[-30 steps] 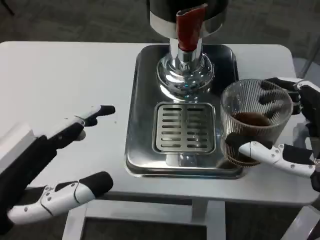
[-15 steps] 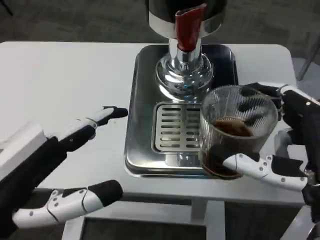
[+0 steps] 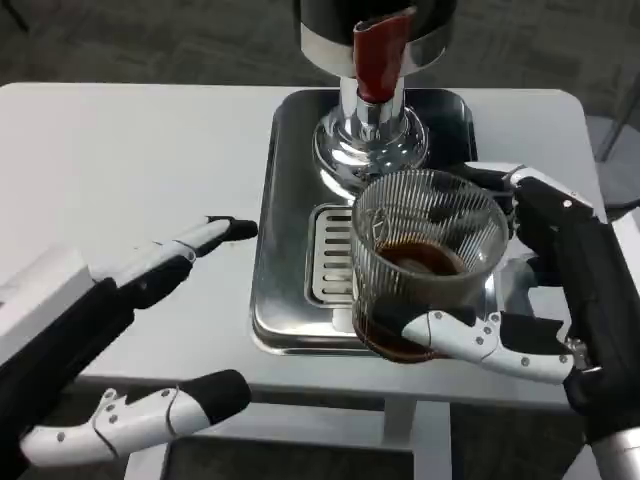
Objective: Grasp the cup under the faucet to collect the drink, then remove the cup.
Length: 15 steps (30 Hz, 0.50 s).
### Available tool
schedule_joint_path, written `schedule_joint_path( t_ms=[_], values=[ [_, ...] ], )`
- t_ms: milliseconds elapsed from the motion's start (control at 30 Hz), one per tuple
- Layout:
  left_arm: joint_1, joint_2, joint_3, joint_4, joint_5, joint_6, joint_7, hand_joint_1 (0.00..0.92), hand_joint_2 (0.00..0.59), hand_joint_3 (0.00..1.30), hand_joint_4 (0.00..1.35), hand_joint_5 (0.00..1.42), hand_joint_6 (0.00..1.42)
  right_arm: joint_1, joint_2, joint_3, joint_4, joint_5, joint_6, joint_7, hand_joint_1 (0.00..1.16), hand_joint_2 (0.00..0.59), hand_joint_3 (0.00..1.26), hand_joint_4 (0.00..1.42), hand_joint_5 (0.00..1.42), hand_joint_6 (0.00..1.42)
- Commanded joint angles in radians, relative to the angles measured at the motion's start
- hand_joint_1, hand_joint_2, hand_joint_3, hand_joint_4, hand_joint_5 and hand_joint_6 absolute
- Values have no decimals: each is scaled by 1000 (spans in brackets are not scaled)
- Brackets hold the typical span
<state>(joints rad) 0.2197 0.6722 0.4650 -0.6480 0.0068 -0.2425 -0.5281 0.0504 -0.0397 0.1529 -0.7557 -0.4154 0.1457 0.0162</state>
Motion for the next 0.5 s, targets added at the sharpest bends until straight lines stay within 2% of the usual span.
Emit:
schedule_joint_path(
  t_ms=[33, 200, 500],
  values=[
    [5, 32, 1, -44, -2, 21, -34, 0, 113, 106, 17, 87, 219, -17, 15, 14, -19, -1, -10, -8, 962, 158, 1035, 1201, 1424, 1424],
    [-13, 64, -12, -94, 27, 44, -58, 0, 115, 105, 17, 79, 219, -1, -3, 4, -34, 4, -12, 8, 962, 158, 1035, 1201, 1424, 1424],
    [21, 63, 5, -150, 82, 50, -73, 0, 118, 90, 0, 50, 192, 55, -35, -13, -69, 21, -26, 43, 962, 158, 1035, 1201, 1424, 1424]
  ],
)
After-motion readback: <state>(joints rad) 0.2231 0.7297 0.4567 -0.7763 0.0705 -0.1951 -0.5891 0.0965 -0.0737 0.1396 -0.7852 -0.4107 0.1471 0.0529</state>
